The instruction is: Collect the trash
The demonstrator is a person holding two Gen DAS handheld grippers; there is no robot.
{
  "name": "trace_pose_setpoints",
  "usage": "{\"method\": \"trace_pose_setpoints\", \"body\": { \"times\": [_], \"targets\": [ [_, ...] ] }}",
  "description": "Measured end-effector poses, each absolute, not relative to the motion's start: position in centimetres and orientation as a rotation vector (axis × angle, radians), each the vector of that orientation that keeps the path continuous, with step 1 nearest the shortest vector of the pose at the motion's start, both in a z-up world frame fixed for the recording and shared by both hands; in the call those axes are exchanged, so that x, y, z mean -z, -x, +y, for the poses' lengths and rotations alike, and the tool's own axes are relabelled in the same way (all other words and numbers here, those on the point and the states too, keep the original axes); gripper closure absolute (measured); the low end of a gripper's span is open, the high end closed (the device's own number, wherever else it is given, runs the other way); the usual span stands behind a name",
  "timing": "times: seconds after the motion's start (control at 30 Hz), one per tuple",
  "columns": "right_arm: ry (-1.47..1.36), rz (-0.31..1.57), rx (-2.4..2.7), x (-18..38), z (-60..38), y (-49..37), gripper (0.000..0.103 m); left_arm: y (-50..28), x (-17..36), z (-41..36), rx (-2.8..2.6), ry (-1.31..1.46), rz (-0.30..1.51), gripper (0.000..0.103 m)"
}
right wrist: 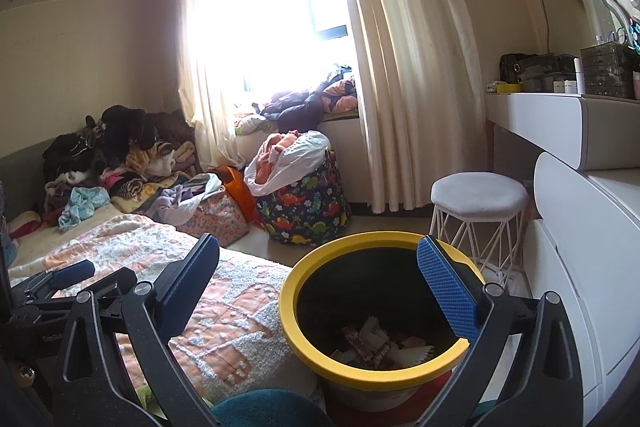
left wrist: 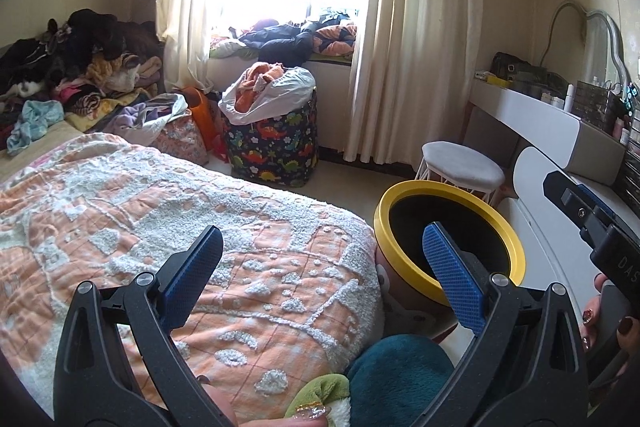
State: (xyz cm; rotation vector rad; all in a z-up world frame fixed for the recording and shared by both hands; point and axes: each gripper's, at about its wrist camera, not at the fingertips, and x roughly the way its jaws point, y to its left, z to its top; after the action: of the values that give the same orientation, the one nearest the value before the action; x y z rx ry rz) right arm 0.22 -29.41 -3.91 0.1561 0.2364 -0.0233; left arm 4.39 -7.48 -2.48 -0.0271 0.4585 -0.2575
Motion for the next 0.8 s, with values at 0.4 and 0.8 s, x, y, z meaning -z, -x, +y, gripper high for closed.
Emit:
{"method": "trace_pose_setpoints", "body": {
  "times": [0.4, 0.8],
  "targets": [
    [-0.155, 0.239, 0.028, 3.97, -29.42, -0.19, 0.007, -4.26, 2.35, -7.41, 0.255, 0.026, 0.456, 0.011],
    [-0.156, 0.239, 0.028, 4.05, -29.67, -0.26, 0.007, -4.24, 2.23, -7.19, 0.247, 0.026, 0.456, 0.011]
  ]
}}
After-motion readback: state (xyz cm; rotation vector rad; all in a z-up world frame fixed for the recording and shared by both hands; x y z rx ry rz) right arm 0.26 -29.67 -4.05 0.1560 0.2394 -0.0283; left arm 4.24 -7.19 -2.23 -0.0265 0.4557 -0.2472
